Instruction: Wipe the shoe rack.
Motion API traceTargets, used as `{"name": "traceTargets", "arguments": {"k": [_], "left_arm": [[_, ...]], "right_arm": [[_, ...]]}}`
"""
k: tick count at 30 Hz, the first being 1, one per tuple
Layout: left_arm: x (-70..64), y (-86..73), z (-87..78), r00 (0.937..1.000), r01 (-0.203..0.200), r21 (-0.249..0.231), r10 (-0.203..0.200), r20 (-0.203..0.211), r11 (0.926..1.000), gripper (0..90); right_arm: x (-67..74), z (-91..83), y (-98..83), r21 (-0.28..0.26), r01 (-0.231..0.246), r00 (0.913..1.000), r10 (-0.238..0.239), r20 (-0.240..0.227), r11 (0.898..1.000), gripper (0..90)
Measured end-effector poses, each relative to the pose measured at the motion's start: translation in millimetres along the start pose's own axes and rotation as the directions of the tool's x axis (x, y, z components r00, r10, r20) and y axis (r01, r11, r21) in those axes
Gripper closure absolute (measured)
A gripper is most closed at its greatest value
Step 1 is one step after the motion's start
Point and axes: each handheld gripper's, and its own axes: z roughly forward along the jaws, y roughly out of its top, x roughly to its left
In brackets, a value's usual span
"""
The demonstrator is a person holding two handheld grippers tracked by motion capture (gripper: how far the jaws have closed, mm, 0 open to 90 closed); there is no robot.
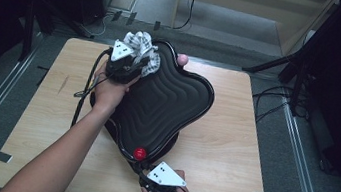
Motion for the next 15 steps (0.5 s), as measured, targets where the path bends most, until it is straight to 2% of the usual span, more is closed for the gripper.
{"name": "traceTargets", "arguments": {"k": [5, 10, 12, 14, 15], "left_arm": [[7.2, -18.8, -17.9, 0.9999, -0.007, 0.009, 0.007, -0.011, 0.9999, 78.9], [13.6, -32.0, -32.4, 0.9997, 0.015, 0.010, -0.015, -0.019, 0.9998, 78.8], [11.8, -35.7, -38.0, 0.9995, -0.013, 0.017, 0.013, -0.027, 0.9998, 78.8], [12.2, -41.4, -41.1, 0.9997, -0.011, 0.020, 0.012, -0.019, 0.9997, 78.8], [13.4, -43.6, -43.1, 0.9998, 0.005, 0.018, -0.005, -0.017, 0.9998, 78.7]], "right_arm": [[0.1, 0.0, -0.1, 0.000, 0.000, 1.0000, 0.000, 0.002, 1.000, 76.0], [0.1, 0.1, -0.1, 0.000, -0.001, 1.0000, 0.001, 0.001, 1.000, 76.0], [0.2, 0.1, -0.2, -0.002, -0.002, 1.0000, 0.002, 0.002, 1.000, 76.0], [0.1, 0.1, -0.2, -0.001, -0.001, 1.0000, 0.001, 0.002, 1.000, 76.1], [0.2, 0.1, -0.2, -0.001, -0.001, 1.0000, 0.001, 0.002, 1.000, 76.1]]}}
